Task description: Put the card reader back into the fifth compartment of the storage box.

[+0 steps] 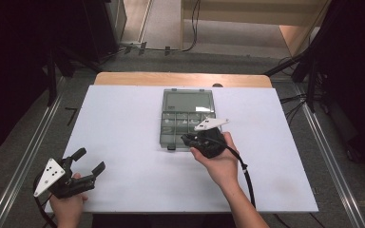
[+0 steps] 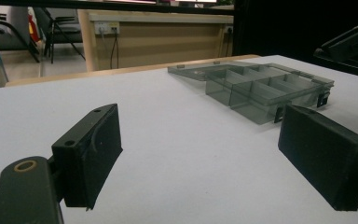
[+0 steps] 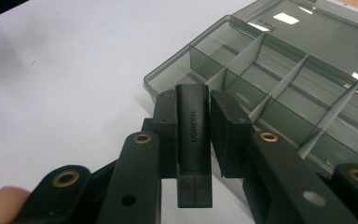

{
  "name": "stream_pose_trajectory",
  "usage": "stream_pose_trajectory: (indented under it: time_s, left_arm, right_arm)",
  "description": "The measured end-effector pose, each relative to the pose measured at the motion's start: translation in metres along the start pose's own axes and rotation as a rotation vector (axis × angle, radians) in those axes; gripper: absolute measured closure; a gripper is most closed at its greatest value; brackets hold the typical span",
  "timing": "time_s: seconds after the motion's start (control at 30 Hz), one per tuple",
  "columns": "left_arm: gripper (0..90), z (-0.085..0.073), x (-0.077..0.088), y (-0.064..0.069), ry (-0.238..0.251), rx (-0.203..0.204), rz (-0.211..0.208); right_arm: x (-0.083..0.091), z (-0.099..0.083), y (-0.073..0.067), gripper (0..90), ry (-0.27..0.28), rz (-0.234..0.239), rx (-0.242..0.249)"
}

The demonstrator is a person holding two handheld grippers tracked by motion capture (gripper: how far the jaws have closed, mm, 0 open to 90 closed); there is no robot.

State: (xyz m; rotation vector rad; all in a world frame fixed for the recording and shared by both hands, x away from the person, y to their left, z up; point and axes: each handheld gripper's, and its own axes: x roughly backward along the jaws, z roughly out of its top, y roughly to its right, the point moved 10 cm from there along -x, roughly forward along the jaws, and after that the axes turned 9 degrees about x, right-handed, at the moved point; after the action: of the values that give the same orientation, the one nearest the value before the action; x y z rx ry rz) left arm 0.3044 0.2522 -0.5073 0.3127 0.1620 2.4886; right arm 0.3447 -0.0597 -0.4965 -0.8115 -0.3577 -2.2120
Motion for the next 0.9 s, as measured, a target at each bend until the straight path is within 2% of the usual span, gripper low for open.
stream_pose_trajectory:
  time_s: [0.9]
  left_arm:
    - [13.9,0.000,0.000,0.000,-0.001,0.001,0.000]
  right_arm:
    - [-0.026,0.019,-0.002,71.2,-0.011,0.026,0.005]
